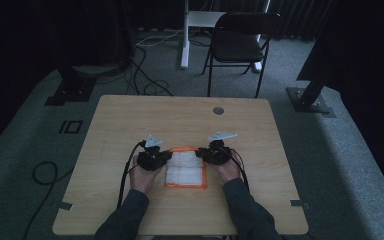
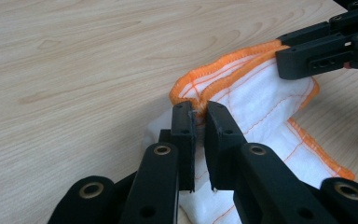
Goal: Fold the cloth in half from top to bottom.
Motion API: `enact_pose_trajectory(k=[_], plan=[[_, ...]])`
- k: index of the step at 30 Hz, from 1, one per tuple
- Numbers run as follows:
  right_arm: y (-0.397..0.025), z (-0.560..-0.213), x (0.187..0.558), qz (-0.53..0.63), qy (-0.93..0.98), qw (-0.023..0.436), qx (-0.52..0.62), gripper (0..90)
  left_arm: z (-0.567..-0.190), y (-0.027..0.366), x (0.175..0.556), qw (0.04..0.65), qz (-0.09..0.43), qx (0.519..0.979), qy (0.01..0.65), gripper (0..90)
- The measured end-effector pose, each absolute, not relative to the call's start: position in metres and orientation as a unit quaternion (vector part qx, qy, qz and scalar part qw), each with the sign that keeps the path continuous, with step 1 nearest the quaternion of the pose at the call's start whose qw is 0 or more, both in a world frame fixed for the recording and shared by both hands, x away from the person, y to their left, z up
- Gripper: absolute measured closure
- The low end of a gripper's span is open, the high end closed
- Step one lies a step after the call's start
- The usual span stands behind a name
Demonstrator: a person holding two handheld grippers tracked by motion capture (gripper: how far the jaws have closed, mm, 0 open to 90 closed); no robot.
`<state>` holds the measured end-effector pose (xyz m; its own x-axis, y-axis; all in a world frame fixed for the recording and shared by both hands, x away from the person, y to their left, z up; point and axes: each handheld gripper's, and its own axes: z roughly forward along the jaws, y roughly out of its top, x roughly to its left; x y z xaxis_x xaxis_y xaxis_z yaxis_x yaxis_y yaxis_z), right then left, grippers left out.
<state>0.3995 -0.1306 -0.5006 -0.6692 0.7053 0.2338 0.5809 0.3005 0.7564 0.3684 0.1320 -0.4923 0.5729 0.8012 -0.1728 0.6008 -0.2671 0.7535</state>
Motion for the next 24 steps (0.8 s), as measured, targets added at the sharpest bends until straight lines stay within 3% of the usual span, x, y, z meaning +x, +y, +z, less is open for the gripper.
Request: enact_pose_trajectory(k=[24], plan=[[-0.134,-0.506,0.378,0.443,0.804,0.073,0.390,74.6,-0.500,0.139,0.347,0.426,0.110,0.782,0.441,83.0]])
